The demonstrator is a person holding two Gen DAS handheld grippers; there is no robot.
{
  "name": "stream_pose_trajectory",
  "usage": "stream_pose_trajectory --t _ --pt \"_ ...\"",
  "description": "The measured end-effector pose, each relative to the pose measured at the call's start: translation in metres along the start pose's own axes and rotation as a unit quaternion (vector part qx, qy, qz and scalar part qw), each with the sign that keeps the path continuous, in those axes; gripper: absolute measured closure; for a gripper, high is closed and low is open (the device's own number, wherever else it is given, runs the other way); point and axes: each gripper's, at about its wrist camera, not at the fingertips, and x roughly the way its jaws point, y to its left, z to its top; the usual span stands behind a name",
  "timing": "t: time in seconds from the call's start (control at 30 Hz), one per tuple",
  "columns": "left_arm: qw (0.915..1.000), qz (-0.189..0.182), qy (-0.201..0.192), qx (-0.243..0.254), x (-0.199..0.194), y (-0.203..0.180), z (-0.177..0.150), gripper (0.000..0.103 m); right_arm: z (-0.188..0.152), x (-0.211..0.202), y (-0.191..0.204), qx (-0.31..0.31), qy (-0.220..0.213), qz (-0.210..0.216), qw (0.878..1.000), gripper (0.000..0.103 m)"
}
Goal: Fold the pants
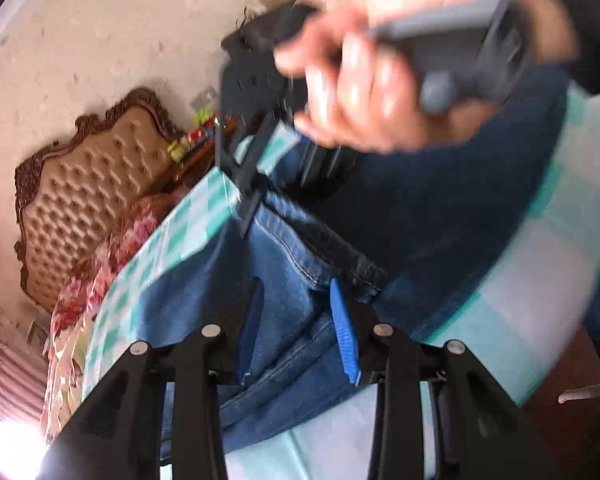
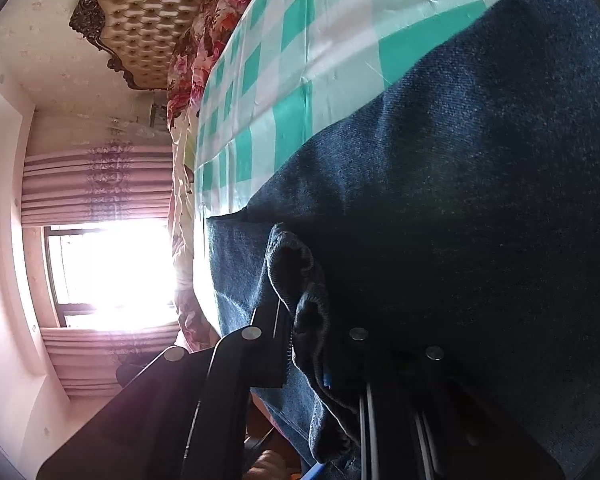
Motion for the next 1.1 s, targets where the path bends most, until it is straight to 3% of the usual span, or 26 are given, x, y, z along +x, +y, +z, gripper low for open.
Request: stream_pose_trajectory --t 0.1,0.13,0.17,0.37,0.6,0.63,0.7,0.73,0.77,0.8,0.83,0.87,0.9,1.1 --pt "1.0 0.001 0.0 0.008 0.012 -0.002 0.011 0.079 -0.001 -0.004 -0.001 0.001 0.0 0.002 1.0 0.084" --pt "1.0 0.003 0.006 0.005 0.015 0.0 0.013 0.091 -0.001 -0.005 -0.002 0.001 0.0 0.003 1.0 0.084" --pt "0.9999 0.012 0.008 0.0 0.013 0.002 0.014 0.092 -0.001 -0.006 -0.002 0.001 0.001 0.002 1.0 0.081" --pt "0.9994 0.009 -0.022 -0.026 -0.018 0.005 0.014 0.095 -0.005 -0.013 0.01 -0.022 -0.008 0.005 1.0 0.049" --pt "0.9998 0.001 -0.01 -0.018 -0.004 -0.01 0.0 0.095 -0.012 -0.013 0.021 -0.06 -0.022 -0.043 0.997 0.046" --pt "0.9997 0.002 -0.01 -0.021 -0.003 -0.011 0.0 0.093 -0.013 -0.011 0.024 -0.071 -0.025 -0.056 0.996 0.047" --pt "0.9996 0.006 -0.01 -0.027 0.001 -0.015 -0.002 0.088 -0.017 -0.008 0.034 -0.105 -0.038 -0.1 0.989 0.059" --pt "0.9995 0.015 -0.013 -0.026 0.0 -0.018 -0.003 0.087 -0.018 -0.006 0.038 -0.116 -0.046 -0.132 0.983 0.082" --pt "0.9994 0.016 -0.013 -0.028 -0.001 -0.018 -0.004 0.085 -0.019 -0.005 0.038 -0.121 -0.051 -0.153 0.979 0.087" --pt "0.9992 0.015 -0.015 -0.034 -0.003 -0.017 -0.004 0.083 -0.019 -0.006 0.036 -0.117 -0.051 -0.149 0.98 0.087" --pt "0.9987 0.017 -0.023 -0.042 -0.01 -0.013 -0.005 0.068 -0.018 -0.008 0.032 -0.106 -0.049 -0.136 0.984 0.088" --pt "0.9981 0.025 -0.033 -0.046 -0.016 -0.011 -0.007 0.044 -0.017 -0.011 0.029 -0.1 -0.049 -0.13 0.985 0.088" --pt "0.9973 0.037 -0.044 -0.046 -0.022 -0.011 -0.01 0.035 -0.016 -0.013 0.028 -0.094 -0.049 -0.12 0.987 0.088" --pt "0.9965 0.06 -0.057 0.005 -0.032 -0.027 -0.013 0.034 -0.016 -0.023 0.041 -0.089 -0.048 -0.1 0.99 0.088"
